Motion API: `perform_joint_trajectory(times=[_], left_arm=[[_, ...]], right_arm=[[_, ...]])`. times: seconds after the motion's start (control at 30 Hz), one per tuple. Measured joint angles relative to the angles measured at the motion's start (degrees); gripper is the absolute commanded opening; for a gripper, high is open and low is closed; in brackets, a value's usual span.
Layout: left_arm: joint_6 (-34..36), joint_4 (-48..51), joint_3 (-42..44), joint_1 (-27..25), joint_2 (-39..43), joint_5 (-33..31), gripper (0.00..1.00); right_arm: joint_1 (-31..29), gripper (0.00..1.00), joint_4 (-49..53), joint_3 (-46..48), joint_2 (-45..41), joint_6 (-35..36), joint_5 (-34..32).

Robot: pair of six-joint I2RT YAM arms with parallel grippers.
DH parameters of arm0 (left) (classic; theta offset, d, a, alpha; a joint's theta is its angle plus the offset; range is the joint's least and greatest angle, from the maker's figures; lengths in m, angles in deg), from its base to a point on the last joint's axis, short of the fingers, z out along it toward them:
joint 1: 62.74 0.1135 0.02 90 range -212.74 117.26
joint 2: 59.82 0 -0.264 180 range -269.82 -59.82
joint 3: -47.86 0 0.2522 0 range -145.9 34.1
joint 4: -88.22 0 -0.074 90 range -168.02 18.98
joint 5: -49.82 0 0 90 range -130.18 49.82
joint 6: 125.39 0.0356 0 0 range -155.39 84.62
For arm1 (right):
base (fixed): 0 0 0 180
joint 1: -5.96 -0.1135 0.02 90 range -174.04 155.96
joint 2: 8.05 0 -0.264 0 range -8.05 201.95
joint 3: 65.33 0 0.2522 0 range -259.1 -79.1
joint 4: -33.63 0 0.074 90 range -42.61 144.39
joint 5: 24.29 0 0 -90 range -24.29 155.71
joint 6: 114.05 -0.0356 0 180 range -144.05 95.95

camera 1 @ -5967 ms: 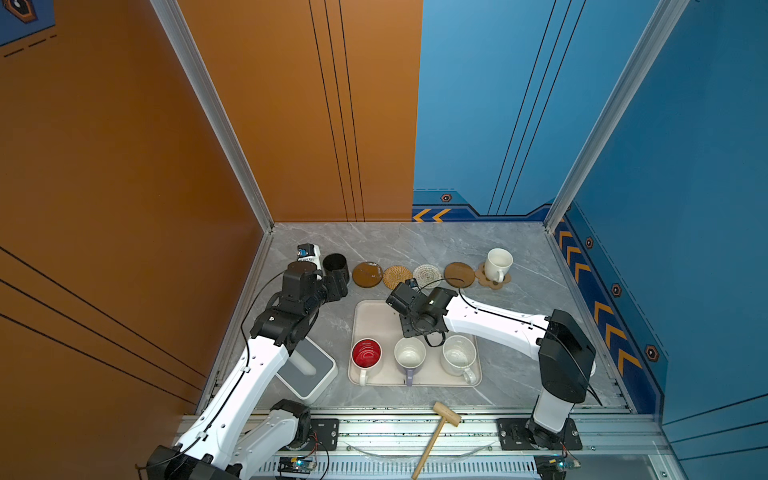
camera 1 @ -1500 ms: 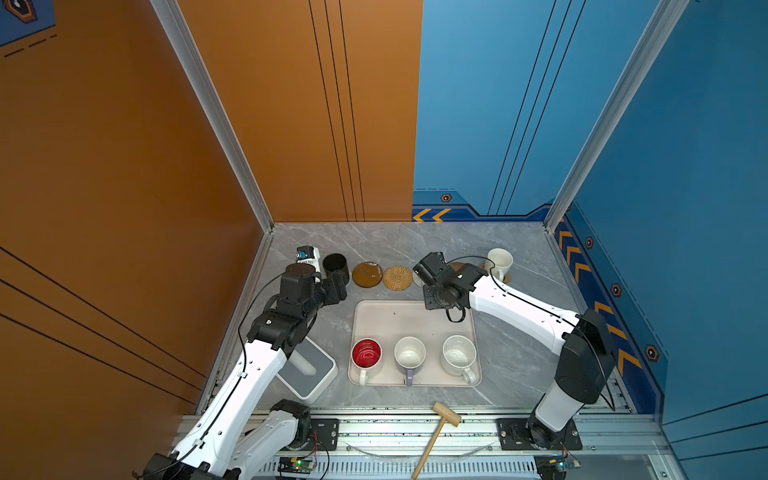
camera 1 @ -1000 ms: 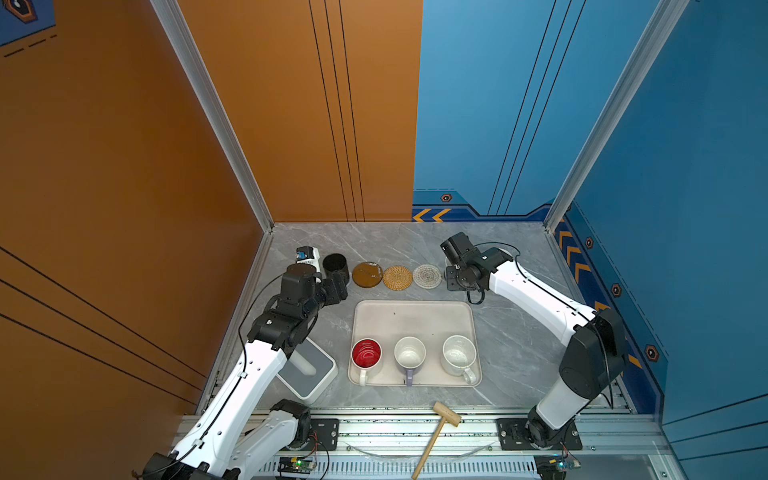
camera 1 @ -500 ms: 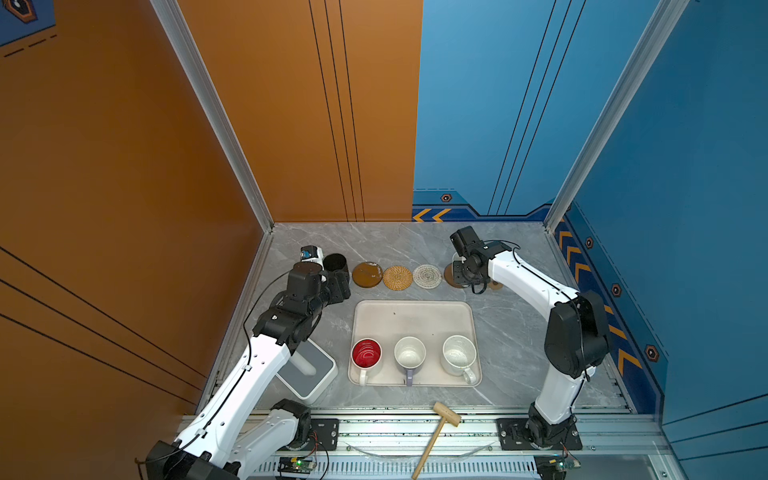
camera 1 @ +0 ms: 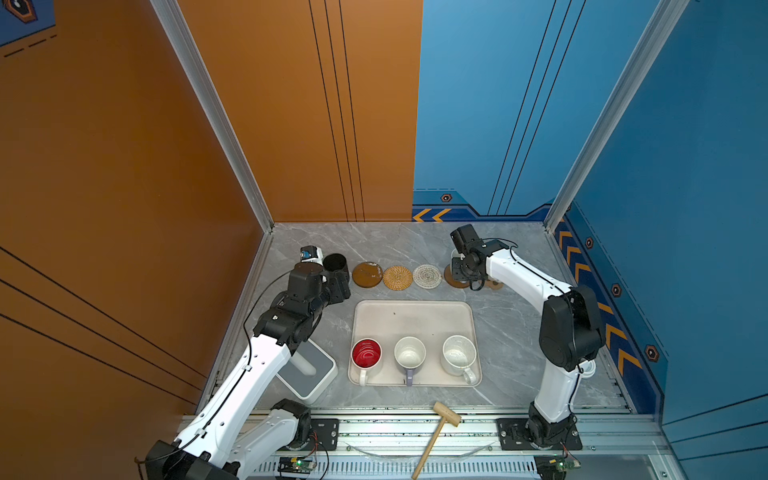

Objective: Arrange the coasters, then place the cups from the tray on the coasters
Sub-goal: 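Lower the light blue mug onto the plain wooden coaster beside the paw coaster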

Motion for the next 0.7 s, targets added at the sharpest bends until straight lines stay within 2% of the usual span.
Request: perform_joint_trajectory(times=[0.7], left_arm=[[0.0, 0.07, 0.0, -0.24, -0.52, -1.27, 0.77]], right_arm=[[0.85, 0.0, -1.4, -0.33, 1.64, 0.04, 0.68]])
